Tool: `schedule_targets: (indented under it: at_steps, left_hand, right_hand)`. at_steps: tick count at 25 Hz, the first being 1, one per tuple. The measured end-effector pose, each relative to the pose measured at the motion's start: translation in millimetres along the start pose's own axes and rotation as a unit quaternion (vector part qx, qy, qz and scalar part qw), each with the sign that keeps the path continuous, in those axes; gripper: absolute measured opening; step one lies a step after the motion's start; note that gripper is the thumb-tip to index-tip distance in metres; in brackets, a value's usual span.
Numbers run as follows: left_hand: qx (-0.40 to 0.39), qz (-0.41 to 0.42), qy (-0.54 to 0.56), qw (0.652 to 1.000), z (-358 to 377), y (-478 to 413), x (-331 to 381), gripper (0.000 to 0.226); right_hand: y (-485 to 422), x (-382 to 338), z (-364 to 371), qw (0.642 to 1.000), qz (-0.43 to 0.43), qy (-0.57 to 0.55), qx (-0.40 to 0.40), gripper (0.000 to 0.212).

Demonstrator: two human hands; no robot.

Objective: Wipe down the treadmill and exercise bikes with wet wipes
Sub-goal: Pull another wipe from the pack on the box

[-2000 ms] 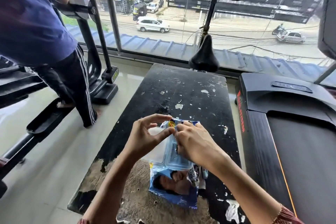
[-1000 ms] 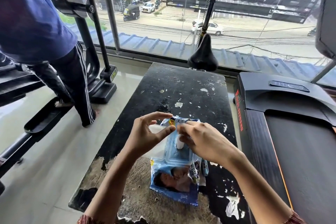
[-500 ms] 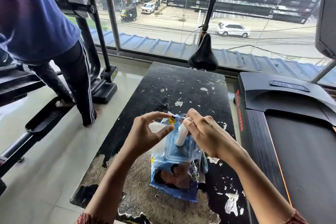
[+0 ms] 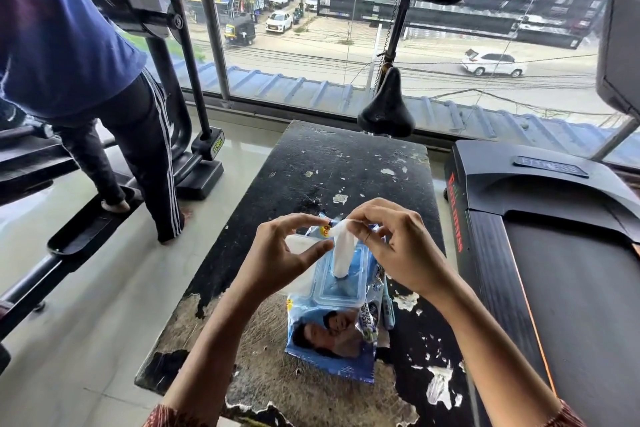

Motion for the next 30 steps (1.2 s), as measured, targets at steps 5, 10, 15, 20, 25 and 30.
schedule_targets:
  at_steps: [5, 10, 15, 20, 25, 30]
  left_hand:
    - [0.005, 0.002, -0.004, 1.000, -3.7, -1.0, 4.1, 0.026]
    - [0.004, -0.008, -0.013, 1.000, -4.3, -0.5, 2.1, 0.028]
    - [0.008, -0.003, -0.023, 1.000, -6.8, -0.1, 5.5, 0.030]
    - [0.014, -0.002, -0.036, 0.999, -8.2, 3.0, 7.4, 0.033]
    - [0.020, -0.001, -0.035, 0.999, -11.6, 7.0, 11.7, 0.030]
    - [0.027, 0.002, -0.044, 0.999, -13.8, 12.5, 16.6, 0.031]
  right_hand:
    - [-0.8, -2.0, -4.9, 0.998, 0.002, -0.039, 0.047, 0.015]
    - [-0.4, -1.3, -15.6, 0.980, 0.036, -0.118, 0.154, 0.013]
    - [-6.9, -14.4, -29.2, 0.975, -0.001, -0.091, 0.203, 0.010]
    - [-9.6, -14.7, -21.6, 0.986, 0.012, -0.033, 0.161, 0.016]
    - [-11.2, -44.8, -53.1, 0.961, -0.050, -0.099, 0.252, 0.007]
    - [-15.6, -35.6, -33.4, 0.975, 0.016, -0.164, 0.147, 0.020]
Point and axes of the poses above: each hand's wrist, its own y-axis away from the middle knuckle, its own z-axis out of the palm, x = y × z, the point moved 9 cm from there along -y, towards the middle knuckle, and after that the axes turned 9 degrees about x, right-handed, at the moved point
